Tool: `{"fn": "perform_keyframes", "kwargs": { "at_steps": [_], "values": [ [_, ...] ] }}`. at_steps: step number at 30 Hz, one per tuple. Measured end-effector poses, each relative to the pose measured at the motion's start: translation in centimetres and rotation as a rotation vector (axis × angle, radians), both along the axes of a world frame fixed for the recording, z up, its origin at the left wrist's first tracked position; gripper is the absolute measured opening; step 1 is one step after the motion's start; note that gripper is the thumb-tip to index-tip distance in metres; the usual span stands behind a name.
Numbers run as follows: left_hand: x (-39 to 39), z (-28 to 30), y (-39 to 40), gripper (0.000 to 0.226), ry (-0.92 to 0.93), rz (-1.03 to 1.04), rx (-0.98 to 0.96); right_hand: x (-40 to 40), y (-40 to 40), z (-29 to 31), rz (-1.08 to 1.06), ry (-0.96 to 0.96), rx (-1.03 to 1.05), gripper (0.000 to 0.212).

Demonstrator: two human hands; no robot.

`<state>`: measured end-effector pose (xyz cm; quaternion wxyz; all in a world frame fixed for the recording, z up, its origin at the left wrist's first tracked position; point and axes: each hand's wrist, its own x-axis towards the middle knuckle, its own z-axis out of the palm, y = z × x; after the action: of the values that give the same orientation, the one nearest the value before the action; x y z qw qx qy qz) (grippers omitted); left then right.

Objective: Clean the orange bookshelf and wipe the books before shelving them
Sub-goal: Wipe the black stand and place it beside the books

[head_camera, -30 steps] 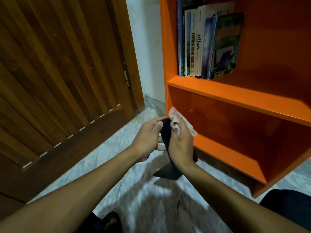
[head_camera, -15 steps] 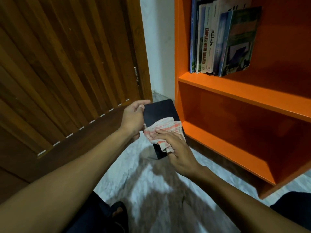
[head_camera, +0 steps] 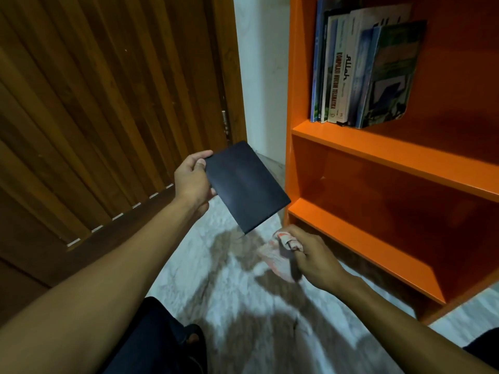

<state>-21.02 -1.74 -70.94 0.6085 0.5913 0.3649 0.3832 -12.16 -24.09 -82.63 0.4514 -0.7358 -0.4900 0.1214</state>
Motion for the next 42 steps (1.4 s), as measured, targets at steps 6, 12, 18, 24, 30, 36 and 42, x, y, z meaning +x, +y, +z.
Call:
{"fn": "perform_keyframes", "kwargs": {
  "at_steps": [6, 12, 18, 24, 30, 36, 42],
  "values": [
    [0.1, -0.5, -0.2, 0.030, 0.002, -0.020, -0.139, 0.3, 0.4, 1.4, -0.254, 0.459, 0.132, 0.039],
    [0.0, -0.6, -0.8, 0.029, 0.049, -0.094, -0.183, 0.8, 0.7, 3.2, -0.253, 0.503, 0.133, 0.011],
    [-0.5, -0.7, -4.1, 0.027, 0.277, -0.526, 0.074, 2.5, 0.9, 4.5, -0.317, 0.603, 0.156, 0.016],
    [0.6, -2.1, -5.2, 0.027, 0.310, -0.588, 0.129, 3.5, 0.5, 4.8, -0.381, 0.752, 0.151, 0.016],
    [1.6, -2.9, -5.3, 0.026, 0.258, -0.420, -0.061, 4.4, -0.1, 5.6, -0.522, 1.465, 0.356, 0.021],
    [2.0, -2.8, -5.0, 0.029, 0.173, -0.326, -0.043, 5.4, -0.5, 4.6, -0.542, 1.604, 0.458, 0.032],
    [2.1, -2.6, -6.8, 0.030, 0.116, -0.377, -0.034, 3.5, 1.5, 4.9, -0.751, 1.137, 0.495, 0.024]
  ]
}}
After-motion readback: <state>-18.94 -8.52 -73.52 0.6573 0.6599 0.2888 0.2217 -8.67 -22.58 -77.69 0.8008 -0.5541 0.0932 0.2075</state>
